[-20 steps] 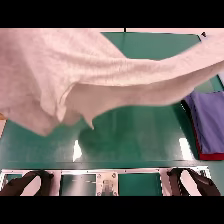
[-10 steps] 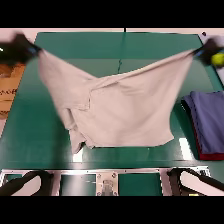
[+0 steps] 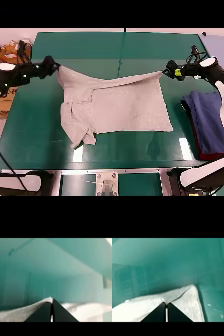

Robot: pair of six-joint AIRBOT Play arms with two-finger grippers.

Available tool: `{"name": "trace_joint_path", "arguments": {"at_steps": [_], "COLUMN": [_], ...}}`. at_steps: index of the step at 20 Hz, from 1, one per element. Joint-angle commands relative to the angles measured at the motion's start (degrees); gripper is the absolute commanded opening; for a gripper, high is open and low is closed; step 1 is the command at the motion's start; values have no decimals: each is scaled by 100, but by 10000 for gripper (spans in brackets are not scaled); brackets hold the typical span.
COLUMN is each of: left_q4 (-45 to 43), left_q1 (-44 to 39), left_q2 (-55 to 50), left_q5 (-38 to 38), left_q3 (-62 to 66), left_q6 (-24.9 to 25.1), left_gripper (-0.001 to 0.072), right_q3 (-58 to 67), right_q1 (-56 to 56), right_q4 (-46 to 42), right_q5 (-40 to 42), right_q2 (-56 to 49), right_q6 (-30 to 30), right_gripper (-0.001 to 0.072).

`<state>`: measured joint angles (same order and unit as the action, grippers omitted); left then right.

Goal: Fold the shirts.

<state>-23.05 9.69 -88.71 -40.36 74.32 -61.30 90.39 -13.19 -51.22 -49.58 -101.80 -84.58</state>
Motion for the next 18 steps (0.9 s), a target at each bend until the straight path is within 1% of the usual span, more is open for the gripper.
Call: {"name": "trace_joint_path", "arguments": {"at_steps": [1, 4, 5, 8, 9, 10, 12, 14, 15, 17, 18], "left_q4": [201, -179, -597, -2061, -2461, -2736, -2938, -3108, -3213, -3508, -3519], "left_q1": [0, 2, 0, 0, 0, 0, 0, 0, 0, 0, 0], "left_q2": [-251, -258, -273, -417, -511, -581, -675, -678, -678, -680, -684], "left_q5": [337, 125, -81, -881, -1117, -1296, -1572, -1687, -1768, -1867, -1910], "left_q3": [680, 776, 774, 756, 739, 695, 629, 564, 549, 549, 549], "left_q6": [332, 321, 221, -540, -730, -778, -774, -789, -800, -1008, -1025], "left_gripper": [19, 19, 19, 19, 19, 19, 19, 19, 19, 19, 19], "right_q3": [776, 922, 920, 828, 741, 619, 321, 72, -37, -138, -136], "right_q1": [-15, -103, -142, -164, -160, -157, -164, -157, -157, -157, -157], "right_q4": [0, -50, -101, -688, -872, -955, -1003, -1239, -1272, -1274, -1272], "right_q5": [48, -116, -299, -1084, -1325, -1541, -1976, -2227, -2229, -2232, -2229], "right_q2": [-358, -361, -367, -374, -374, -374, -372, -372, -372, -372, -369], "right_q6": [44, 46, 46, 87, 92, 133, 275, 282, 282, 282, 280], "right_gripper": [8, 8, 8, 7, 6, 6, 6, 6, 6, 6, 6]}}
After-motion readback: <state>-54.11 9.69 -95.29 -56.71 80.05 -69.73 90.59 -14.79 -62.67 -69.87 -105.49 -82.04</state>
